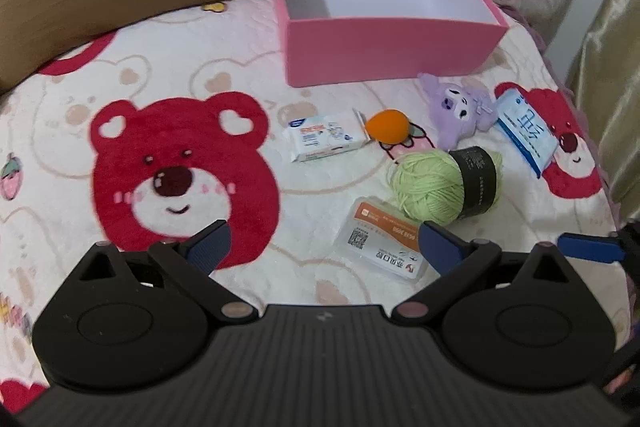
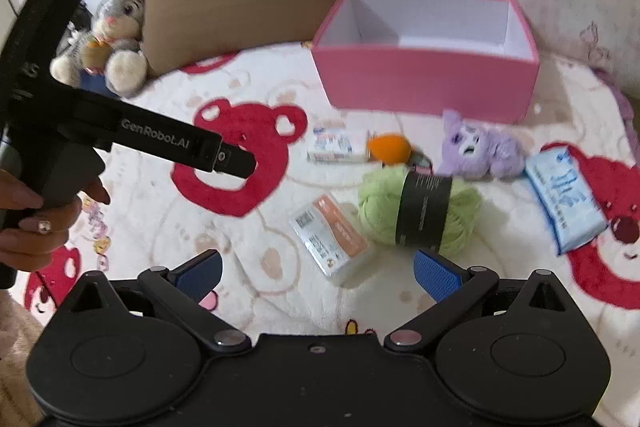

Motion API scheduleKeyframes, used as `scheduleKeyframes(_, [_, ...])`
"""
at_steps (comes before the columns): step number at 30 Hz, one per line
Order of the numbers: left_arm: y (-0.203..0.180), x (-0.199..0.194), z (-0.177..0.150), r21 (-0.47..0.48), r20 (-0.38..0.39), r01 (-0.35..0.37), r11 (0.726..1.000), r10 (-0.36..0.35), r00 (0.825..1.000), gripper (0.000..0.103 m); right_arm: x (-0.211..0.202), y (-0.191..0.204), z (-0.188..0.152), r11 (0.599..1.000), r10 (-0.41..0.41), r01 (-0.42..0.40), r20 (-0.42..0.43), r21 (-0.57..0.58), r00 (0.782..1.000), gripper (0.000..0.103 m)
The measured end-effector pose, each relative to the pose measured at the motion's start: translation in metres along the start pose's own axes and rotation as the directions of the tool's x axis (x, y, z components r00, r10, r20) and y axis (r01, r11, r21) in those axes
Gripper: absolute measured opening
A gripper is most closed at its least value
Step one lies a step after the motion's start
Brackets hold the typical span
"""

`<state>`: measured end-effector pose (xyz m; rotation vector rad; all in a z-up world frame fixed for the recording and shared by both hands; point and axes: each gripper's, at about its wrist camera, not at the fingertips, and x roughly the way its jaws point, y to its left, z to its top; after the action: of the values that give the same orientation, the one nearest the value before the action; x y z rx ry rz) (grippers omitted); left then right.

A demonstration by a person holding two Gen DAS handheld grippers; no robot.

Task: Organize objects
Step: 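Move the left tool to the clear card case and close on it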

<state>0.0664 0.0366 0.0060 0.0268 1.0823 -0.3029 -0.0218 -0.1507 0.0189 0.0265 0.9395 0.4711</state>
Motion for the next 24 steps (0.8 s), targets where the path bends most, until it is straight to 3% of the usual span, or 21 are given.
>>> scheduleKeyframes(4, [0.006, 0.02, -0.004, 0.009, 0.016, 0.0, 1.0, 0.0, 1.0, 0.1, 0.029, 0.0, -0.006, 1.0, -0.008, 0.009, -0.031, 0.025, 1.0, 0.103])
scheduleKeyframes(9, [0.018, 0.045, -0.009, -0.025, 0.018, 0.053, 0.998, -0.052, 0.998, 0.099, 0.057, -0.01, -0.016, 0.991, 0.011, 0.0, -0.075, 0.136, 0.997, 0.103])
scheduleKeyframes(13, [0.025, 0.063, -0.011, -0.056, 0.031, 0.117, 0.992, -0.115, 0.993, 0.098, 0.076, -0.015, -0.023, 0.987, -0.009, 0.02, -0.07, 0.159, 0.997, 0.103])
scheduleKeyframes(17, [0.026, 0.08, -0.015, -0.054, 0.049, 0.158, 0.986, -0.156, 0.987, 0.092, 0.093, -0.022, -0.028, 0.982, -0.012, 0.026, -0.074, 0.185, 0.997, 0.102])
scheduleKeyframes(21, [0.027, 0.093, -0.018, -0.057, 0.048, 0.193, 0.98, -0.19, 0.981, 0.079, 0.1, -0.026, -0.032, 0.977, 0.001, 0.014, -0.067, 0.214, 0.998, 0.099])
scheduleKeyframes(24, [0.026, 0.099, -0.019, -0.039, 0.059, 0.2, 0.979, -0.198, 0.978, 0.078, 0.104, -0.027, -0.033, 0.975, 0.013, 0.003, -0.072, 0.221, 0.997, 0.098])
